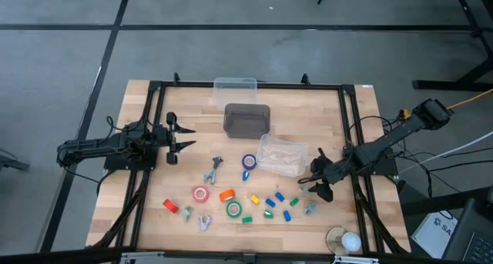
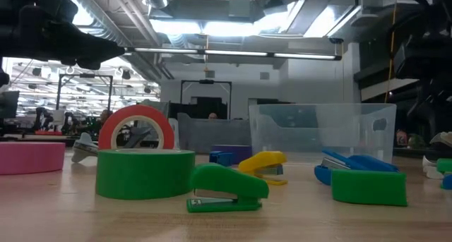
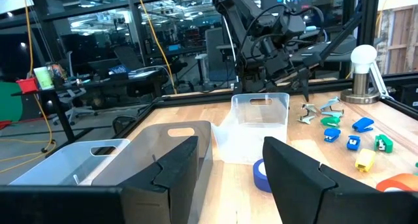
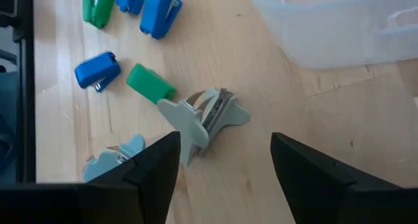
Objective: Pick and place Stapler, Stapler remover, tape
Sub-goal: Put the gray staple remover into the bottom transparent bin
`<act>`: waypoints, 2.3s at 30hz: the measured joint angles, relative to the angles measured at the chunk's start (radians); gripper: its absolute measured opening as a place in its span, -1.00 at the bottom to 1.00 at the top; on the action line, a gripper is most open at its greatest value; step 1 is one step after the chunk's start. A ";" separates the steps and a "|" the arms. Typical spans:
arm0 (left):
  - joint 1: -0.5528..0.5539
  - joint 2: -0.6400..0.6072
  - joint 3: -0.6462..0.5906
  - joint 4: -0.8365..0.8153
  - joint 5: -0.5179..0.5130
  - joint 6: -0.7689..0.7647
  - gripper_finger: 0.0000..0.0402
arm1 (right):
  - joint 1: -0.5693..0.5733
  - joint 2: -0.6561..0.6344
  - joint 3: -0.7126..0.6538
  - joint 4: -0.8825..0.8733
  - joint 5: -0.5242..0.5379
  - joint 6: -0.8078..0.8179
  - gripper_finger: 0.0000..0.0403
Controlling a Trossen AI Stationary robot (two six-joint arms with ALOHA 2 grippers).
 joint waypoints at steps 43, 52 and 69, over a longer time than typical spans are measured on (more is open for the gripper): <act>0.000 0.000 0.000 0.000 0.000 0.000 -0.16 | 0.000 0.059 0.000 0.077 -0.015 -0.032 -0.89; 0.000 0.000 0.000 0.000 0.000 0.000 -0.16 | -0.001 0.059 0.000 0.078 -0.015 -0.030 -0.44; 0.000 0.000 0.000 0.000 0.000 0.000 -0.16 | -0.001 0.059 0.000 0.082 0.056 -0.030 -0.36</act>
